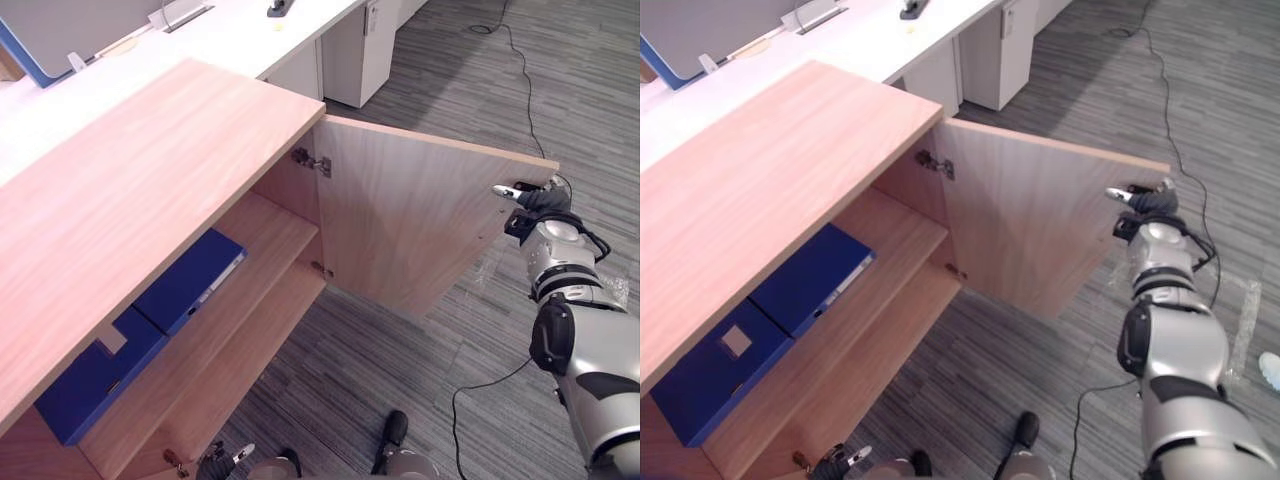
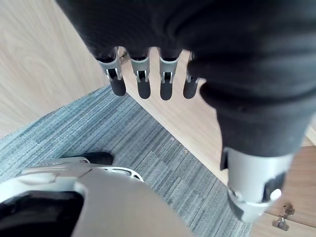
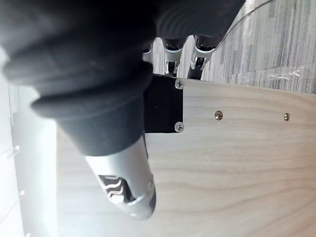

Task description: Walk over to the cabinet, pick up the folder, carry it to the office cabinet, place the folder inside the office cabinet, then close the office cabinet door

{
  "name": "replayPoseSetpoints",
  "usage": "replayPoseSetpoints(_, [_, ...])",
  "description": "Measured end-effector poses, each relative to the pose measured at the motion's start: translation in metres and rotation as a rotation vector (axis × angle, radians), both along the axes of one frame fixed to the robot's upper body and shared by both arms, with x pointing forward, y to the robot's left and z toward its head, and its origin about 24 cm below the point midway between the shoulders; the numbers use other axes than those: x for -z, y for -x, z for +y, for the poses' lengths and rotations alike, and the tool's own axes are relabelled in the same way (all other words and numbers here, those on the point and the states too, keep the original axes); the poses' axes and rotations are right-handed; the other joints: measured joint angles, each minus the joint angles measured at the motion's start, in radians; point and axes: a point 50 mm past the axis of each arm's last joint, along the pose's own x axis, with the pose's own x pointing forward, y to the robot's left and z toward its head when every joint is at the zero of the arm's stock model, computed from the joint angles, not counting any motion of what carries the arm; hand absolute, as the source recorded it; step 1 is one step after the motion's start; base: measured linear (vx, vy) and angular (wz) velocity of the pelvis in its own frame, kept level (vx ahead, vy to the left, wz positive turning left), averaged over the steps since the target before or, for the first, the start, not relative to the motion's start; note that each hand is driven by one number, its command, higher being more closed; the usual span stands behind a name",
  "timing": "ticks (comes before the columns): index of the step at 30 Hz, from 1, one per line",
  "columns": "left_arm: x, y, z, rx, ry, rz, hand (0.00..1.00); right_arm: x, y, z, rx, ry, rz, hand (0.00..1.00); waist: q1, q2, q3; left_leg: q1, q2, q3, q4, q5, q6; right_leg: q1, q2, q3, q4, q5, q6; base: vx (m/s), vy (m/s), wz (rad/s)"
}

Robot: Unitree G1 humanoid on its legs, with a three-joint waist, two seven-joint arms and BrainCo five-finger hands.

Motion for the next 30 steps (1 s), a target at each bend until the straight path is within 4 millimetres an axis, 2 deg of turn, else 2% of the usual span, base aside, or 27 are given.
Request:
replayPoseSetpoints(11, [0.000, 0.000, 0.000, 0.027, -0.006, 0.003, 0.00, 0.000, -0.008, 0.017, -0.094, 0.116, 0.054, 0.00, -0.008, 0.003, 0.004, -0.002, 0.015, 0.000, 0.008, -0.001, -0.002, 0.000, 0.017, 0.006, -0.008, 0.003, -0.003, -0.01, 0.004, -0.02])
replayPoseSetpoints(14, [0.000, -0.001, -0.001, 0.040, -0.008, 0.004, 0.00, 0.000, -0.010, 0.024, -0.154, 0.206, 0.071, 0.00, -0.014, 0.009, 0.009, 0.002, 0.026, 0.007, 0.009, -0.003, -0.006, 0.000, 0.031, 0.017, -0.010, 0.004, -0.005, -0.01, 0.006, -0.13])
replayPoseSetpoints(19, [0.000, 0.000, 0.000, 0.061, -0.019, 0.010, 0.00, 0.011, -0.005, 0.037, -0.300, 0.482, 0.140, 0.00, -0.031, 0.010, 0.010, 0.005, 0.052, 0.027, 0.024, -0.012, -0.020, -0.002, 0.058, 0.035, -0.011, 0.000, -0.010, -0.02, -0.005, -0.14])
replayPoseSetpoints(22, [0.001, 0.002, 0.000, 0.062, -0.023, 0.024, 0.00, 0.035, 0.008, 0.050, -0.437, 0.596, 0.187, 0.00, -0.046, 0.009, 0.009, 0.016, 0.067, 0.042, 0.024, -0.013, -0.028, -0.003, 0.076, 0.050, -0.011, -0.005, -0.017, -0.02, -0.008, -0.18])
replayPoseSetpoints(25, [0.001, 0.003, 0.002, 0.047, -0.024, 0.034, 0.00, 0.063, 0.026, 0.075, -0.637, 0.638, 0.215, 0.00, -0.067, 0.007, 0.005, 0.021, 0.080, 0.054, 0.023, -0.012, -0.031, -0.009, 0.095, 0.066, -0.011, -0.011, -0.026, -0.02, -0.013, -0.22])
replayPoseSetpoints(27, [0.002, 0.007, 0.005, 0.020, -0.024, 0.047, 0.00, 0.088, 0.047, 0.103, -0.837, 0.645, 0.230, 0.00, -0.068, 0.002, -0.015, 0.020, 0.087, 0.069, 0.022, -0.007, -0.038, -0.029, 0.107, 0.089, -0.011, -0.013, -0.030, 0.00, -0.003, -0.31])
replayPoseSetpoints(29, [0.003, 0.009, 0.006, 0.003, -0.023, 0.059, 0.00, 0.103, 0.064, 0.121, -0.969, 0.635, 0.233, 0.00, -0.069, -0.001, -0.028, 0.019, 0.091, 0.081, 0.021, -0.005, -0.042, -0.036, 0.112, 0.100, -0.011, -0.012, -0.033, 0.01, 0.007, -0.22])
replayPoseSetpoints(30, [0.003, 0.010, 0.007, -0.008, -0.023, 0.059, 0.00, 0.117, 0.080, 0.133, -1.064, 0.609, 0.245, 0.00, -0.069, -0.003, -0.040, 0.020, 0.094, 0.081, 0.021, -0.003, -0.044, -0.036, 0.119, 0.102, -0.011, -0.012, -0.035, 0.01, -0.010, -0.08])
